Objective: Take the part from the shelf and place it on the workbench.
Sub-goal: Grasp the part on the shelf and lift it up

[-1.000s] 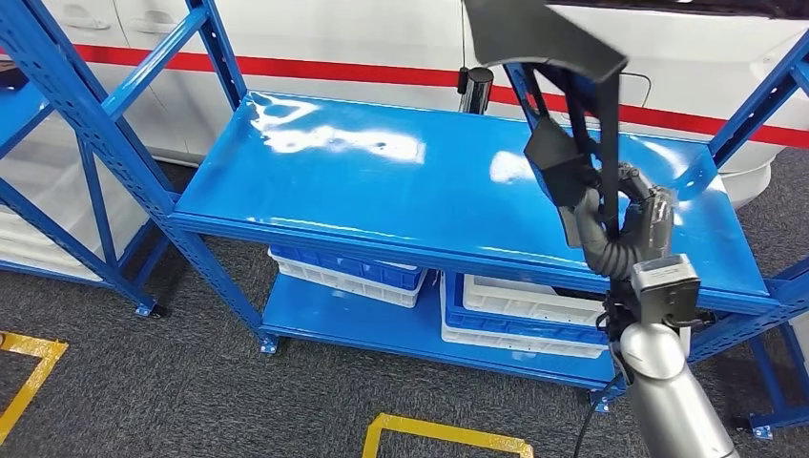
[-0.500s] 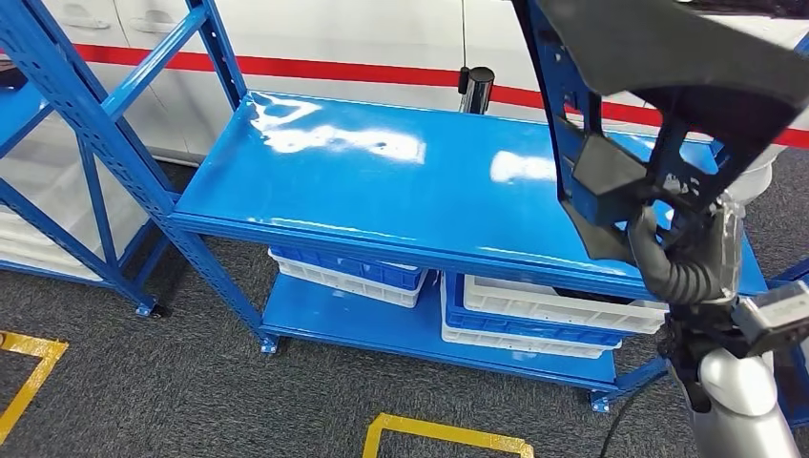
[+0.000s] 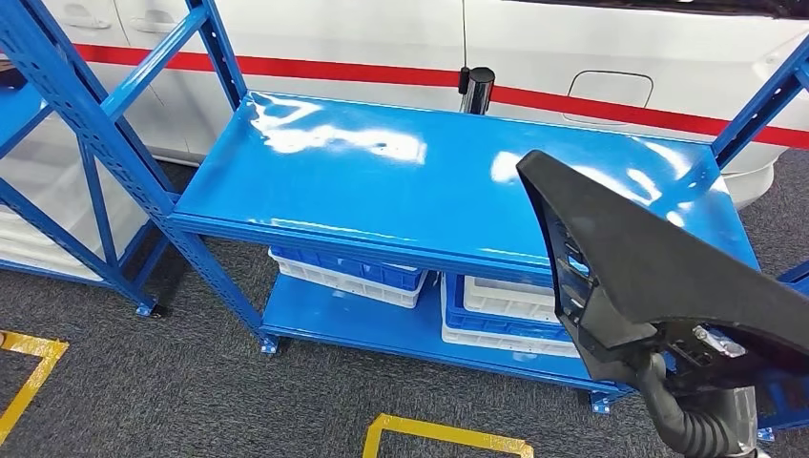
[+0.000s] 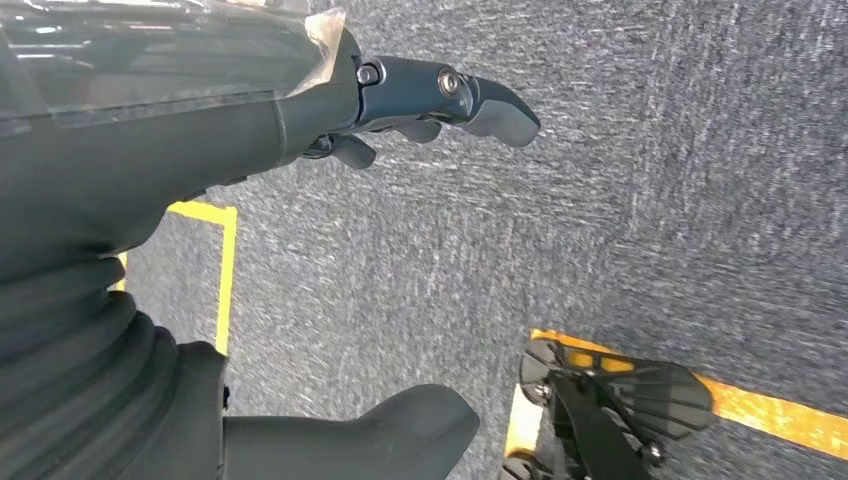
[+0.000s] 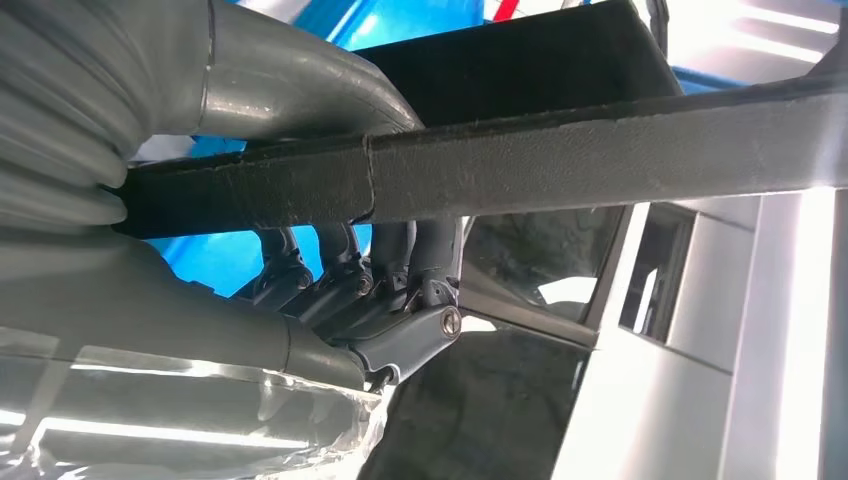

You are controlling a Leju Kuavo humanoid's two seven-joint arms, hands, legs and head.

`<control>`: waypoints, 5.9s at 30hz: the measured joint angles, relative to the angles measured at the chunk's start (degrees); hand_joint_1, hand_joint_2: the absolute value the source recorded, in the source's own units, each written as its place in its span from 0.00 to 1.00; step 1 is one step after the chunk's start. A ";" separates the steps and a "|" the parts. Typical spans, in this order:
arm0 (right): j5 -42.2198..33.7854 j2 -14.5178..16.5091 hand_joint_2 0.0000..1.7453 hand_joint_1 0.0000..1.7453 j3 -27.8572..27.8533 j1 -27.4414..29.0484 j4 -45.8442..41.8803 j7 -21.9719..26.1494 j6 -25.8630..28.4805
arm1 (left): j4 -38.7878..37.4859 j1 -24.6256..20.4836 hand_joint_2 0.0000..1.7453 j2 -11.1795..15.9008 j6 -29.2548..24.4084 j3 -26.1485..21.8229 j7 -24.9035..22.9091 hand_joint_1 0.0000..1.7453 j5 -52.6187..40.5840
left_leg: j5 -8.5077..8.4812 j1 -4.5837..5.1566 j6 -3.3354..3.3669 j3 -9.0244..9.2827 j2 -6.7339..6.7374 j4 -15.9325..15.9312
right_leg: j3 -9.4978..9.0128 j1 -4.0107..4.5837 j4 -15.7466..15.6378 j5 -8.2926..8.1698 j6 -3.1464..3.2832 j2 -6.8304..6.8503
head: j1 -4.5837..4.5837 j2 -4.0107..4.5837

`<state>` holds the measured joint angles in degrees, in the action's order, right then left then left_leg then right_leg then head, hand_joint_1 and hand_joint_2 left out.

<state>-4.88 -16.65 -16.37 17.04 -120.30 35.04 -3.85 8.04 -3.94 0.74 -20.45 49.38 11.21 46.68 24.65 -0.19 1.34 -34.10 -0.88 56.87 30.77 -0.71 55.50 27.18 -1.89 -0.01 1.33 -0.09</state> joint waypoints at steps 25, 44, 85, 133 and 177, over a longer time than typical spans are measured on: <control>2.05 2.27 1.00 1.00 2.39 -1.27 4.51 -5.73 -2.93 | 0.00 -0.24 1.00 1.27 -0.14 1.30 -0.11 0.00 3.46 | 0.19 0.07 0.07 0.29 0.03 0.04 | -0.54 -0.07 -0.02 0.09 0.04 -0.02 | 0.00 0.00; 3.26 4.46 1.00 1.00 5.74 -2.52 9.09 -5.27 0.39 | 0.00 -0.19 1.00 0.94 1.18 1.32 -0.08 0.00 4.20 | 0.12 0.13 2.24 1.21 0.27 -0.70 | 6.50 -0.90 14.59 5.67 -1.38 0.01 | -0.31 0.00; 4.53 8.17 1.00 1.00 8.22 -7.47 14.00 -5.45 1.02 | -0.02 -0.42 1.00 0.37 3.38 1.59 -1.62 0.00 5.39 | 5.69 -0.18 -0.65 -2.05 0.56 7.19 | 0.74 -0.99 1.40 -0.85 2.06 0.15 | 0.00 -0.01; 6.44 8.65 1.00 1.00 8.92 -9.46 16.87 -5.73 -0.63 | -0.07 -0.73 1.00 -0.66 5.36 1.71 -0.28 0.00 7.64 | 1.00 -0.45 1.92 2.20 1.06 -0.91 | 6.12 -0.03 14.99 7.31 1.06 0.29 | -0.31 0.00; 8.55 8.46 1.00 1.00 8.23 -8.02 16.66 -7.40 1.68 | -0.30 -0.37 1.00 -0.67 6.37 2.56 0.42 0.00 8.96 | 4.63 -0.40 -0.93 -4.87 0.93 7.65 | -2.31 -0.95 0.29 1.44 1.72 -0.15 | 0.00 -0.01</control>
<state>3.67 -8.19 -8.14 9.02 -103.65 27.64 -2.17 7.74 -4.31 0.07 -14.08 51.94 11.63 55.64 29.28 -0.60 0.41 -38.96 0.05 64.52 28.45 -1.66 55.79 28.62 -0.18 -0.16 1.33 -0.09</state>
